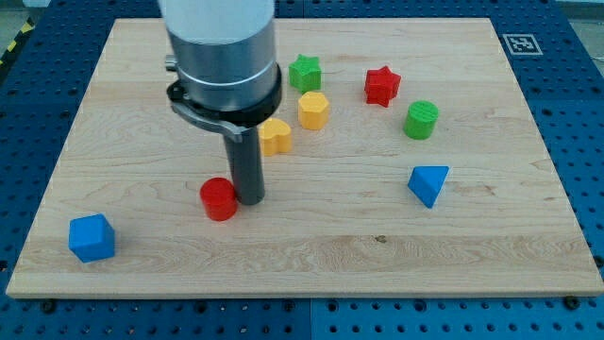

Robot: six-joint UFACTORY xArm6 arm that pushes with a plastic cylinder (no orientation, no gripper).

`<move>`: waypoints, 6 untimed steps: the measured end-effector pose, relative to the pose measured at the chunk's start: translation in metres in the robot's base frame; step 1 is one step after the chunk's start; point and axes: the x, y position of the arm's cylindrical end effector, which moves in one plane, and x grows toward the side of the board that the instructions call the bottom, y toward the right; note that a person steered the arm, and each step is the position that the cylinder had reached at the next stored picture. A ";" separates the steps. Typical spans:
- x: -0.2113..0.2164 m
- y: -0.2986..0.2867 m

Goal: Slide the yellow hexagon right a bit

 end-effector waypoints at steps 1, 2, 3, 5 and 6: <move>0.002 -0.029; 0.011 -0.052; 0.024 -0.076; 0.002 -0.049; -0.050 -0.039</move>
